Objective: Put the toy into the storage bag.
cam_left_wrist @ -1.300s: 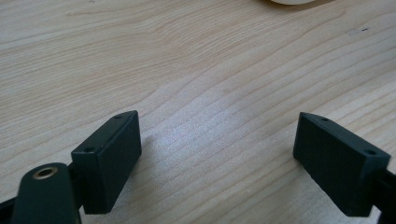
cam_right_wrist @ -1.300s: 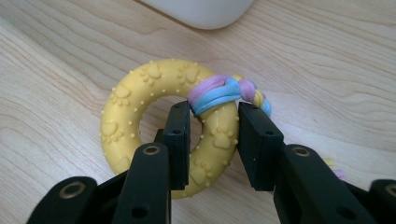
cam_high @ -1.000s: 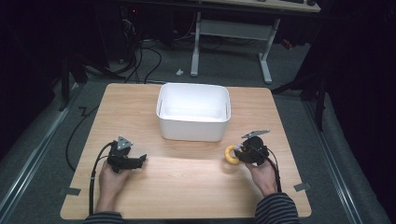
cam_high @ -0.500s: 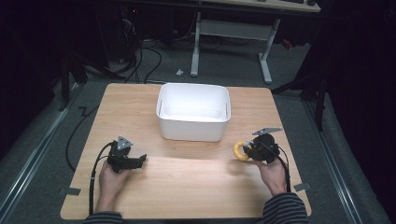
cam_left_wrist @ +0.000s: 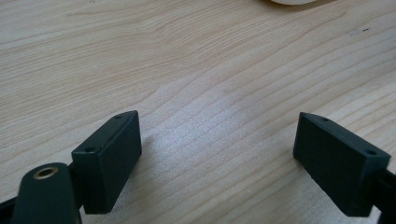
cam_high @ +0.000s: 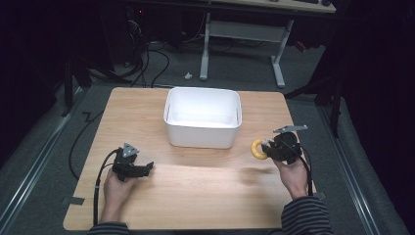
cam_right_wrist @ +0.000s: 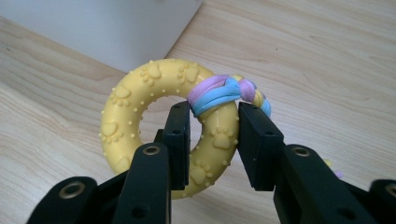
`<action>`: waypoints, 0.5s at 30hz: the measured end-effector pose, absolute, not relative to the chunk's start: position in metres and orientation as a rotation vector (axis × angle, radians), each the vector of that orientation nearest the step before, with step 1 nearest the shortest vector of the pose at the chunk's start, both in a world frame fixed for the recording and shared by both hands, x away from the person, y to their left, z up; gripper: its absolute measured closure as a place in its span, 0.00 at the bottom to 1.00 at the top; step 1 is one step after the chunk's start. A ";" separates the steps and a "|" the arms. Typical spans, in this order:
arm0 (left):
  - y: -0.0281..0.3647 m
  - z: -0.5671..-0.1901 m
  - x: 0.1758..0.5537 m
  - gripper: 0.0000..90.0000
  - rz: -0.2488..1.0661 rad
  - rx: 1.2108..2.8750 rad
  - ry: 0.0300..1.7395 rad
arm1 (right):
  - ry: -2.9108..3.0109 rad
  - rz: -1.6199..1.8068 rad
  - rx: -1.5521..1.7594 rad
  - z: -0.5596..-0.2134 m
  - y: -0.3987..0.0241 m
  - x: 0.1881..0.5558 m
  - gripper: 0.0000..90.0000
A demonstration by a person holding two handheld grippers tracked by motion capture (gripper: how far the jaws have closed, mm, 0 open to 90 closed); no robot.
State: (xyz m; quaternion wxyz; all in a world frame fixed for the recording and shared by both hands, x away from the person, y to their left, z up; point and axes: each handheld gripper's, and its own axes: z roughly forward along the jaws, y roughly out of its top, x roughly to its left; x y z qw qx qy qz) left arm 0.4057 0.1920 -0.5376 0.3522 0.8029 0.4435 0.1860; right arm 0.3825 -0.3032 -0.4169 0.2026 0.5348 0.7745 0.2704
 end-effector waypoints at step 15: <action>0.192 -0.538 0.406 0.17 0.482 2.077 1.149 | 2.125 0.824 1.505 -0.393 -0.307 0.394 0.74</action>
